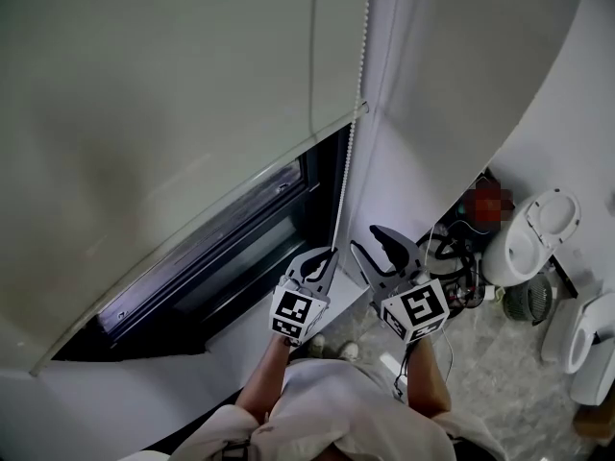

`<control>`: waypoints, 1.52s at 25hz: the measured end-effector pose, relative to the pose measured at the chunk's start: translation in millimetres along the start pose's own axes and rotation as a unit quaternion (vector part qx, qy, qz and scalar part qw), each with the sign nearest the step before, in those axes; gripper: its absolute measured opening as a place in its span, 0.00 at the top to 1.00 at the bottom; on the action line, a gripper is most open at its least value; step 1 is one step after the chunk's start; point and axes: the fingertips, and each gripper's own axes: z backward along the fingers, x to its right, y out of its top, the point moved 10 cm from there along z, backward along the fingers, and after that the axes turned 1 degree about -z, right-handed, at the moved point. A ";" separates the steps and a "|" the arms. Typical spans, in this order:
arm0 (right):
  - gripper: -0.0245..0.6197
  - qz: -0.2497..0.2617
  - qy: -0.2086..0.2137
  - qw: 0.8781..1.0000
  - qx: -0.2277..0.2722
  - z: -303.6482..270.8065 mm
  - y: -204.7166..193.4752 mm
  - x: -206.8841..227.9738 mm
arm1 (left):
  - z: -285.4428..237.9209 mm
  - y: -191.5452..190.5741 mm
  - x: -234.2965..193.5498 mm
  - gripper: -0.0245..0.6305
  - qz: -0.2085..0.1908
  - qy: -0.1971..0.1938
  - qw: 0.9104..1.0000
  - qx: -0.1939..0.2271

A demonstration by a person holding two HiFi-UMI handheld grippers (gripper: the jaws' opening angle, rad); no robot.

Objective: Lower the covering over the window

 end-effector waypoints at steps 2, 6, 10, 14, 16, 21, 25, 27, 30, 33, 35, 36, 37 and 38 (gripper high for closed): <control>0.71 0.022 0.001 1.000 0.014 -1.5 20.3 -1.4 | -0.1 -1.0 -0.8 0.94 -0.002 0.001 1.000 0.001; 0.73 0.057 0.010 0.997 0.044 -5.4 58.4 -3.9 | 0.1 -1.8 -0.9 0.94 -0.002 0.003 1.000 -0.003; 0.74 0.074 0.021 0.994 0.076 -12.3 89.3 -4.2 | -0.8 -0.7 -0.4 0.94 -0.002 -0.001 1.000 0.005; 0.75 0.080 0.028 0.992 0.097 -21.6 109.8 -2.7 | -0.7 2.0 0.4 0.94 -0.004 -0.004 1.000 0.002; 0.75 0.081 0.030 0.991 0.105 -26.3 117.1 -2.4 | -1.2 1.3 0.3 0.94 -0.007 -0.004 1.000 0.002; 0.75 0.073 0.040 0.990 0.117 -37.3 127.4 -3.9 | -0.6 3.1 2.1 0.94 -0.008 -0.006 1.000 0.005; 0.92 0.056 0.032 0.988 0.137 -39.3 129.0 -4.3 | 0.7 3.1 1.8 0.94 -0.008 -0.006 1.000 0.008; 0.96 0.039 0.028 0.988 0.149 -39.4 126.2 -3.1 | 0.8 3.0 1.1 0.94 -0.008 -0.005 1.000 0.009; 0.97 0.027 0.021 0.988 0.153 -41.7 121.0 -2.5 | -0.7 0.5 -0.5 0.94 -0.012 -0.005 1.000 0.003; 0.97 0.029 0.021 0.990 0.138 -49.0 114.0 -5.2 | -1.1 -7.1 -3.1 0.94 -0.012 -0.006 1.000 -0.013; 0.97 0.022 0.022 0.991 0.133 -52.3 109.1 -4.3 | -0.9 -11.7 -4.5 0.94 -0.007 -0.006 1.000 -0.021; 0.97 0.018 0.023 0.991 0.131 -52.7 107.0 -3.2 | -1.0 -13.3 -4.6 0.94 -0.006 -0.005 1.000 -0.025; 0.97 0.014 0.024 0.991 0.129 -52.8 104.8 -2.2 | -1.3 -14.9 -4.2 0.94 -0.006 -0.004 1.000 -0.030; 0.97 0.011 0.024 0.992 0.126 -52.9 101.9 -1.5 | -1.6 -17.3 -3.8 0.94 -0.006 -0.004 0.999 -0.035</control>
